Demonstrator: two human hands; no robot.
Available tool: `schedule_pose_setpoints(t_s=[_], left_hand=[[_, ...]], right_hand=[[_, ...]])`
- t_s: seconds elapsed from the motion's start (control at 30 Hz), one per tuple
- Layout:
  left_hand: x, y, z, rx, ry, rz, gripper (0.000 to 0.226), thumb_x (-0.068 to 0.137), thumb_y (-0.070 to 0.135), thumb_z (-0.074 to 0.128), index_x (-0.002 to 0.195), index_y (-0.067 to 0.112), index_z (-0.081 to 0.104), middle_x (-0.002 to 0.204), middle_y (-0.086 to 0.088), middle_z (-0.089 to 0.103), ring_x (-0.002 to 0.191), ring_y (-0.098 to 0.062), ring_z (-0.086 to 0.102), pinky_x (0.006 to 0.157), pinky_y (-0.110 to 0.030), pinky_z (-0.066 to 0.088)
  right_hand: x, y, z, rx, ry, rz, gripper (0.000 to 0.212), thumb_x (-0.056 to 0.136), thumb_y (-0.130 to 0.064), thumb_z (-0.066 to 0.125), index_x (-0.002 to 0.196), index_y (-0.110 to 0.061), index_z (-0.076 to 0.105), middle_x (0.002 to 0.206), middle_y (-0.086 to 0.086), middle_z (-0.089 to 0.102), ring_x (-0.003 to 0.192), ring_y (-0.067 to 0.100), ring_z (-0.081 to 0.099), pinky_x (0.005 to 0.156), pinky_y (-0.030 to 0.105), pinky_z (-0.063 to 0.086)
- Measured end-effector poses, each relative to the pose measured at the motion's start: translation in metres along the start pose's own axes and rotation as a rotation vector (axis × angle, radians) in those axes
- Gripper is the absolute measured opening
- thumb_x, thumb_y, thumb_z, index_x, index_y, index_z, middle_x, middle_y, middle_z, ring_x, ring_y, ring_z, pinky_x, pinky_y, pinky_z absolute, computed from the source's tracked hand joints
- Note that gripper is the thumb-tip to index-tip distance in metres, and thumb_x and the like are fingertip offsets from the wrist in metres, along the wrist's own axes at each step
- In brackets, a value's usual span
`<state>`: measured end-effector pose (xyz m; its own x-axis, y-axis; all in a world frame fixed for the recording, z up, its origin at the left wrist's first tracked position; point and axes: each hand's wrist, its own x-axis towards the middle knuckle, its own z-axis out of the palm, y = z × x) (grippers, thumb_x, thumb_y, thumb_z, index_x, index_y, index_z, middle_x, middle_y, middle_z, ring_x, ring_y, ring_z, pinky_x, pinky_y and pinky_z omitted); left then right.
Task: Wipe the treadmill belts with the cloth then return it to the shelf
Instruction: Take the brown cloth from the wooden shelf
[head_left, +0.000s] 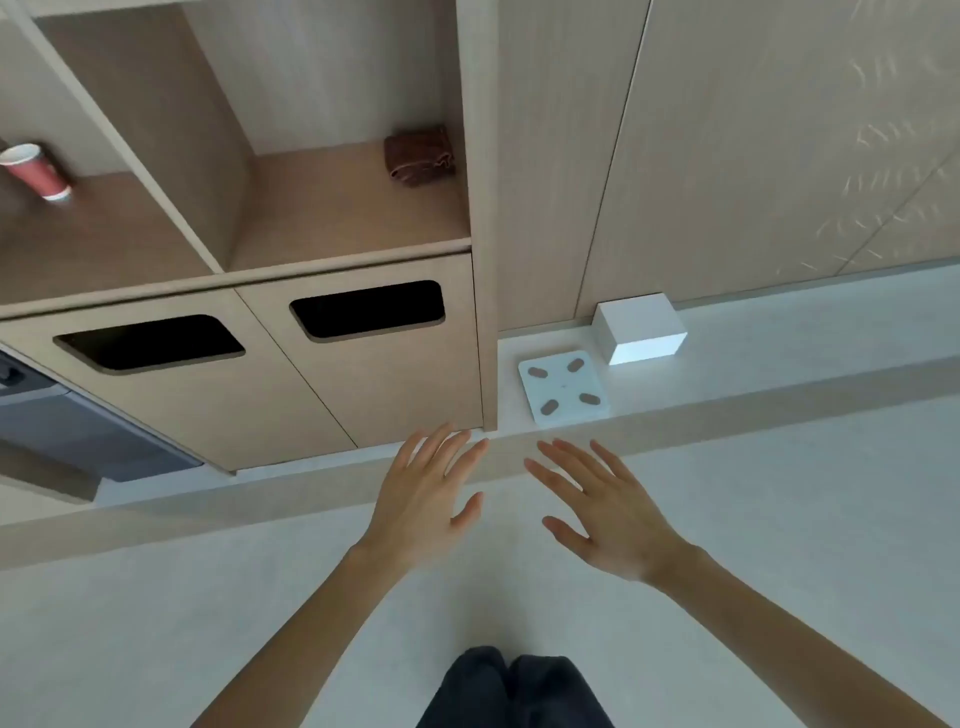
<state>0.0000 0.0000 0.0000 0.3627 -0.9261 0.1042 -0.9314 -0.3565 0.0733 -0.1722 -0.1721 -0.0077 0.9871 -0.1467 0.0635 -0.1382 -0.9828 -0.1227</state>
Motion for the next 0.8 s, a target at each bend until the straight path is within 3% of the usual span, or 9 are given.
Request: schedule_pose_setpoints(t_s=[0.2, 0.4, 0.6, 0.8], left_hand=[[-0.009, -0.018, -0.001, -0.025, 0.021, -0.105, 0.054, 0.084, 0.042, 0.06, 0.132, 0.019, 0.052, 0.133, -0.006, 0.055, 0.126, -0.026, 0.048, 0.106, -0.048, 0.034], [-0.001, -0.064, 0.0, -0.015, 0.05, -0.108, 0.052, 0.083, 0.038, 0.062, 0.13, 0.017, 0.055, 0.131, -0.007, 0.057, 0.126, -0.026, 0.049, 0.104, -0.047, 0.038], [0.035, -0.126, -0.001, -0.043, 0.045, -0.079, 0.051, 0.087, 0.037, 0.058, 0.134, 0.017, 0.051, 0.135, -0.006, 0.053, 0.129, -0.026, 0.044, 0.108, -0.048, 0.033], [0.079, -0.198, -0.022, -0.034, 0.071, -0.038, 0.054, 0.09, 0.045, 0.037, 0.137, 0.019, 0.046, 0.137, -0.004, 0.05, 0.131, -0.024, 0.042, 0.109, -0.045, 0.032]], right_hand=[[0.032, -0.006, 0.005, 0.023, 0.029, -0.079, 0.059, 0.089, -0.047, 0.053, 0.14, -0.02, 0.044, 0.144, 0.006, 0.045, 0.132, 0.025, 0.044, 0.107, 0.051, 0.037], [0.073, -0.004, 0.01, 0.039, -0.013, -0.087, 0.058, 0.093, -0.05, 0.036, 0.143, -0.022, 0.039, 0.148, 0.004, 0.041, 0.135, 0.022, 0.039, 0.109, 0.049, 0.034], [0.139, -0.009, 0.014, 0.035, -0.003, -0.046, 0.058, 0.092, -0.048, 0.045, 0.142, -0.021, 0.041, 0.148, 0.005, 0.04, 0.136, 0.023, 0.039, 0.109, 0.049, 0.033], [0.221, -0.016, 0.003, 0.043, 0.104, -0.01, 0.059, 0.09, -0.039, 0.056, 0.142, -0.017, 0.041, 0.148, 0.008, 0.039, 0.136, 0.025, 0.038, 0.111, 0.047, 0.03]])
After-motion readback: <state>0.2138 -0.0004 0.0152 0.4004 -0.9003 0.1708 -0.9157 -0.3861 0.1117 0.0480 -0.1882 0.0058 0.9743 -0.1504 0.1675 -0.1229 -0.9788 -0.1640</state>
